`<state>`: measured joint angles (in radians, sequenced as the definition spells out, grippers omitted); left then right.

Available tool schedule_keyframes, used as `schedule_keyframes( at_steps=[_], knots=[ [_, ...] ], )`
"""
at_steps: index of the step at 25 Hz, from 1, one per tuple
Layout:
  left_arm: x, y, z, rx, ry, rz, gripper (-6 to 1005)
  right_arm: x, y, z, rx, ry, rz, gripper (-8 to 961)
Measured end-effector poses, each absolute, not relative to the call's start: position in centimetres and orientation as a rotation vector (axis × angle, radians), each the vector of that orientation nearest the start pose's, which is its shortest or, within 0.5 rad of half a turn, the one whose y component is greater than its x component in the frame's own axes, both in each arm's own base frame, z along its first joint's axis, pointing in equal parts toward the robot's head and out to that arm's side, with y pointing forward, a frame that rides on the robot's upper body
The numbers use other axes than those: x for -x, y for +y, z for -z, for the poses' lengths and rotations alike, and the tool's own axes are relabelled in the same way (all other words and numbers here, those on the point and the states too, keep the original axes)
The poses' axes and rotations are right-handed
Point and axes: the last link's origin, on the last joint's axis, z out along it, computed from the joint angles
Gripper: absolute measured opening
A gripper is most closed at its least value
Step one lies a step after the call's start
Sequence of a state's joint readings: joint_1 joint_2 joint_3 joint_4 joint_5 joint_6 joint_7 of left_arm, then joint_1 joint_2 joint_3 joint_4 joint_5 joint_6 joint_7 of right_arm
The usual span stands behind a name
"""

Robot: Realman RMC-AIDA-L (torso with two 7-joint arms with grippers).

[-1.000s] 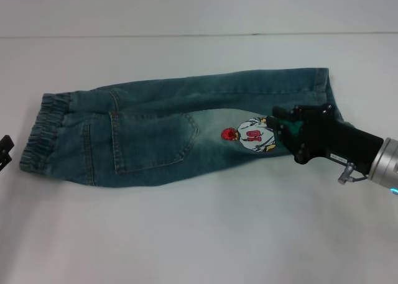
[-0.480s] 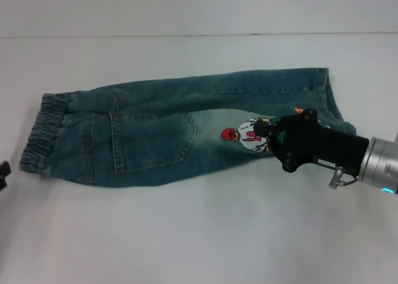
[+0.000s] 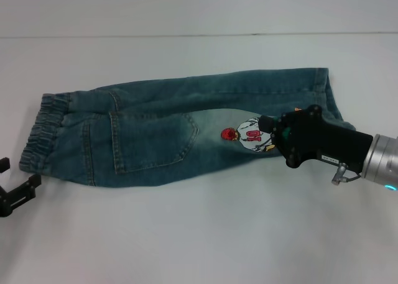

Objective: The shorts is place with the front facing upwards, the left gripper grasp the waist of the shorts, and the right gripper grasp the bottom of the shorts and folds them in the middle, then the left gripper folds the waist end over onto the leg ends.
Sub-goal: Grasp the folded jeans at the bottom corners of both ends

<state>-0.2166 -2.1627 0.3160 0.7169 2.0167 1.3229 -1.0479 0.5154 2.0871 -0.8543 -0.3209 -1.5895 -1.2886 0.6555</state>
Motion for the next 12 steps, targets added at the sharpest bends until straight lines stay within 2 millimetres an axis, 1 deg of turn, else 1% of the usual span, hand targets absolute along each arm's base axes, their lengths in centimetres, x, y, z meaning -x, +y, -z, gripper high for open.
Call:
schedule_keyframes(
  at_steps=[8,12],
  knots=[
    [38.7,27.4,-1.9,2.179,-0.742,0.324,764,-27.3,32.6,5.5,2.504,0.154,-0.682,-1],
    [38.3,28.0,-2.0,2.193,-0.736,0.312,763,-27.2,32.6,5.7,2.507,0.157,-0.683,-1]
  ],
)
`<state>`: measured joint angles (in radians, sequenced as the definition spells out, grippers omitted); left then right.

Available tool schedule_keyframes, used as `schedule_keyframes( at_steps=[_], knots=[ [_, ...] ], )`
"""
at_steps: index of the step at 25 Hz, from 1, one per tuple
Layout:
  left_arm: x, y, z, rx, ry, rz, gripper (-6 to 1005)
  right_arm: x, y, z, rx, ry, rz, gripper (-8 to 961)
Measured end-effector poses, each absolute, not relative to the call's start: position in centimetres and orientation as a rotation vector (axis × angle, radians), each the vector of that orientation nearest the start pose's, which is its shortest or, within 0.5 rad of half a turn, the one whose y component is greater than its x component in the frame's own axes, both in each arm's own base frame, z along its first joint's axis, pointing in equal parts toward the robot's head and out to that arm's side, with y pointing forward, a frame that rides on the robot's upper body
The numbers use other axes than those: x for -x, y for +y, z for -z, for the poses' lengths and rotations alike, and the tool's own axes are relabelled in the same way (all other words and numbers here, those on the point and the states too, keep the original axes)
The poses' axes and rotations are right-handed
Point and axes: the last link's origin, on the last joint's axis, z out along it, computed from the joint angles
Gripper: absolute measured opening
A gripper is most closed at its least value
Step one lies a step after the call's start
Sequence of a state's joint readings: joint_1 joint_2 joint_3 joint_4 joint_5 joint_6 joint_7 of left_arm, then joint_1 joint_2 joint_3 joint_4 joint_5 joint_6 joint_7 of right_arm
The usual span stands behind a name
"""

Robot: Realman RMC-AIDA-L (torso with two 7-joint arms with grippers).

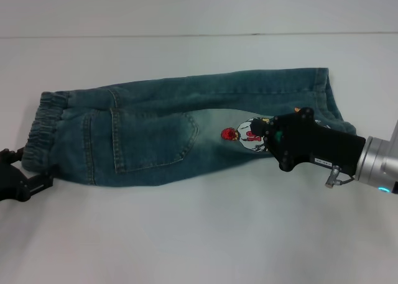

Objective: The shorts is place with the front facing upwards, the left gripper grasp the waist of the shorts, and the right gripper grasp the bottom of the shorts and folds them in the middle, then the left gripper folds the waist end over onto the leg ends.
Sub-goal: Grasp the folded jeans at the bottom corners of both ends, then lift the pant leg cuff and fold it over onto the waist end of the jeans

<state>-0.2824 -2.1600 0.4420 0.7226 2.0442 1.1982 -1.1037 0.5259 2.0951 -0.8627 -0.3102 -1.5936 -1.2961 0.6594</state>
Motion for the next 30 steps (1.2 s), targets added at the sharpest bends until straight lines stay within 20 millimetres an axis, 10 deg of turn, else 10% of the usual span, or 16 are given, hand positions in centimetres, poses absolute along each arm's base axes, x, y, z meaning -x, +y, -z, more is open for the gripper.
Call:
schedule_keyframes(
  at_steps=[30],
  knots=[
    [35.0,29.1,-4.5,2.257,-0.773,0.474,52,-26.0,34.3,6.2,2.439,0.208,-0.708,-2]
  ],
)
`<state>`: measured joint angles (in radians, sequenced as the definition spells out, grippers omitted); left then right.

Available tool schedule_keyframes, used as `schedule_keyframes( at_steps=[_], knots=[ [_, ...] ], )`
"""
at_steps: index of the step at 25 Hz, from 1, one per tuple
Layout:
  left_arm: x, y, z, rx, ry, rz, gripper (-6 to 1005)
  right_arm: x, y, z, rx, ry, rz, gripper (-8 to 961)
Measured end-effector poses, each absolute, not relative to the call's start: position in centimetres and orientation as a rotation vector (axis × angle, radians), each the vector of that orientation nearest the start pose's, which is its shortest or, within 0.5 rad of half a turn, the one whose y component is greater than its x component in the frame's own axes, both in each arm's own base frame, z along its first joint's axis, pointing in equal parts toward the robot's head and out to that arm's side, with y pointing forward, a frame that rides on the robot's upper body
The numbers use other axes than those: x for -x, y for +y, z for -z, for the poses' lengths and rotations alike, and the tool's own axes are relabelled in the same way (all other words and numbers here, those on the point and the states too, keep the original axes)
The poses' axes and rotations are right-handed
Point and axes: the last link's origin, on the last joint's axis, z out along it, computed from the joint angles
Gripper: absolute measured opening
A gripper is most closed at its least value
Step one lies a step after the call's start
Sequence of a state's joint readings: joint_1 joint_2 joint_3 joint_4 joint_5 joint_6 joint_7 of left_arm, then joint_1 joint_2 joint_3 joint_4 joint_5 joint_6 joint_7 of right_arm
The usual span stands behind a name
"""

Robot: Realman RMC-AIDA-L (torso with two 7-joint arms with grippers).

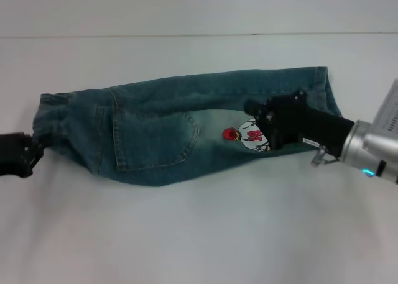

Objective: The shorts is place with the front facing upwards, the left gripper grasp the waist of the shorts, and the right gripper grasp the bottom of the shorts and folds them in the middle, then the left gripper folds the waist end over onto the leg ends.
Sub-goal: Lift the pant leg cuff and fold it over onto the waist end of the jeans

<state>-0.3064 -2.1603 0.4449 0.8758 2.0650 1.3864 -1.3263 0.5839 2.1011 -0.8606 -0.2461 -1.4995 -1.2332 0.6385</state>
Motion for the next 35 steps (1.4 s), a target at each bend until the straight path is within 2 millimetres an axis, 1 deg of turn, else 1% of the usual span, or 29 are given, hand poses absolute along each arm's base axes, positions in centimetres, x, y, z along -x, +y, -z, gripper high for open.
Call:
schedule_keyframes(
  at_steps=[3,6,7,8,9,12,14,18,20,21,24,25,26,30,33,34,35],
  knots=[
    [33.0,29.9,-5.5,2.297,-0.765,0.547,53,-25.2,35.4,6.9,2.415,0.230,-0.697,-2],
    [30.6,31.0,-6.8,2.333,-0.769,0.620,55,-24.5,36.5,7.7,2.424,0.241,-0.642,-2],
    [30.6,31.0,-6.8,2.333,-0.769,0.620,55,-24.4,36.7,8.0,2.431,0.237,-0.625,-2],
    [29.4,31.5,-7.3,2.351,-0.760,0.648,56,-24.2,36.8,8.4,2.440,0.229,-0.614,-2],
    [26.9,32.7,-8.0,2.386,-0.740,0.720,56,-23.9,36.7,8.8,2.453,0.211,-0.609,-2],
    [24.3,34.1,-8.4,2.417,-0.722,0.788,57,-23.7,36.7,9.1,2.468,0.204,-0.602,-2],
    [22.5,35.1,-8.4,2.449,-0.692,0.814,58,-23.5,36.6,9.6,2.493,0.205,-0.584,-2],
    [18.2,37.1,-7.5,2.542,-0.621,0.842,60,-23.3,36.8,10.1,2.521,0.200,-0.544,-2],
    [16.6,37.8,-6.9,2.577,-0.602,0.843,61,-23.1,36.9,10.5,2.537,0.196,-0.526,-2],
    [16.1,38.0,-6.6,2.589,-0.599,0.841,62,-23.0,36.8,10.7,2.549,0.198,-0.518,-2],
    [13.7,38.8,-5.3,2.633,-0.586,0.833,63,-22.4,36.6,11.5,2.596,0.175,-0.504,-1],
    [13.4,38.9,-5.0,2.638,-0.585,0.832,63,-22.2,36.5,11.7,2.607,0.164,-0.500,-1],
    [12.6,39.2,-4.4,2.648,-0.581,0.820,64,-21.9,36.5,11.9,2.624,0.150,-0.496,-1],
    [11.8,39.6,-3.8,2.644,-0.576,0.804,66,-21.7,36.3,12.3,2.647,0.140,-0.483,-1],
    [11.4,40.0,-3.3,2.631,-0.568,0.788,67,-22.9,36.0,11.3,2.621,0.156,-0.505,-1],
    [11.3,40.1,-3.2,2.628,-0.565,0.782,68,-24.3,35.7,10.0,2.581,0.173,-0.524,-1],
    [11.2,40.3,-3.0,2.623,-0.562,0.775,68,-24.3,35.7,10.0,2.581,0.173,-0.524,-1]
  ],
)
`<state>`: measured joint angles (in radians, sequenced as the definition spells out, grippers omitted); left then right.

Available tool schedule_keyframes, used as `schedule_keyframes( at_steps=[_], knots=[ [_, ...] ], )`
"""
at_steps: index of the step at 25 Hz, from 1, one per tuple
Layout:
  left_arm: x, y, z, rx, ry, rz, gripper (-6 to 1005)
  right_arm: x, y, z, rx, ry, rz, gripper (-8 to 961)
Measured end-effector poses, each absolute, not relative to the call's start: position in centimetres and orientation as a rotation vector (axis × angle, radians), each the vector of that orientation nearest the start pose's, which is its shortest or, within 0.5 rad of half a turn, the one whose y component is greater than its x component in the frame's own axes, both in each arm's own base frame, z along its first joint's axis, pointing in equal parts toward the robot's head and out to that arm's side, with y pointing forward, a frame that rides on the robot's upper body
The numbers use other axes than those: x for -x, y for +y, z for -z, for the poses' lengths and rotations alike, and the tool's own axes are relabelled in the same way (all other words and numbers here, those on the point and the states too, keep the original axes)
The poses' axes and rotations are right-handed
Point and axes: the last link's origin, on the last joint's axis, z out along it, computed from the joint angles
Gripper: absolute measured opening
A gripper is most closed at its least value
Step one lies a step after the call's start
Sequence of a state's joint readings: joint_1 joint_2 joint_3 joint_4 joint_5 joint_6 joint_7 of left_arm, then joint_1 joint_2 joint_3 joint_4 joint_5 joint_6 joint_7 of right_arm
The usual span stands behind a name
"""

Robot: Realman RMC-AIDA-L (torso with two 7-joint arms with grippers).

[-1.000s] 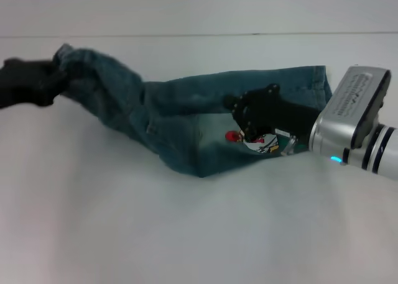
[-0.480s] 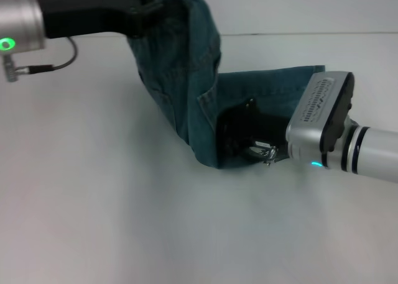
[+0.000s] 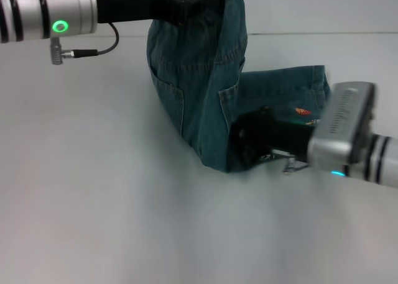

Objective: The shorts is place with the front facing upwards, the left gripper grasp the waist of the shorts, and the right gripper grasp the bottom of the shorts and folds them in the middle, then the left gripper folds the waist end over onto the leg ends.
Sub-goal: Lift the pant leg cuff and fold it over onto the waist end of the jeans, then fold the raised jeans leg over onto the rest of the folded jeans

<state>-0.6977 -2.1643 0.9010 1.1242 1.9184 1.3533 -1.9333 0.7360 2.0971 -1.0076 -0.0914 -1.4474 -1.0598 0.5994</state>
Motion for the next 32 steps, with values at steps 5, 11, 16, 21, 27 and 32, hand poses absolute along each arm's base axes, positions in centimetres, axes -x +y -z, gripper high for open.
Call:
schedule_keyframes(
  at_steps=[5,11,16,21,27,32],
  knots=[
    [10.6,40.7,-1.6,2.616,-0.580,0.729,70,-29.3,33.5,5.5,2.432,0.244,-0.529,-1],
    [8.5,41.1,1.4,2.640,-0.527,0.653,73,-33.8,29.5,0.4,2.370,0.270,-0.533,-1],
    [6.4,40.9,4.6,2.692,-0.516,0.627,76,-35.8,26.0,-2.3,2.469,0.266,-0.545,-1],
    [4.4,40.5,7.8,2.728,-0.536,0.649,78,-36.7,24.6,-3.4,2.511,0.276,-0.532,-1],
    [2.6,38.7,12.1,2.775,-0.510,0.617,81,-36.5,25.1,-2.9,2.537,0.268,-0.506,-2],
    [2.1,38.1,13.1,2.790,-0.484,0.600,83,-36.0,25.7,-2.4,2.553,0.254,-0.508,-2]
  ],
)
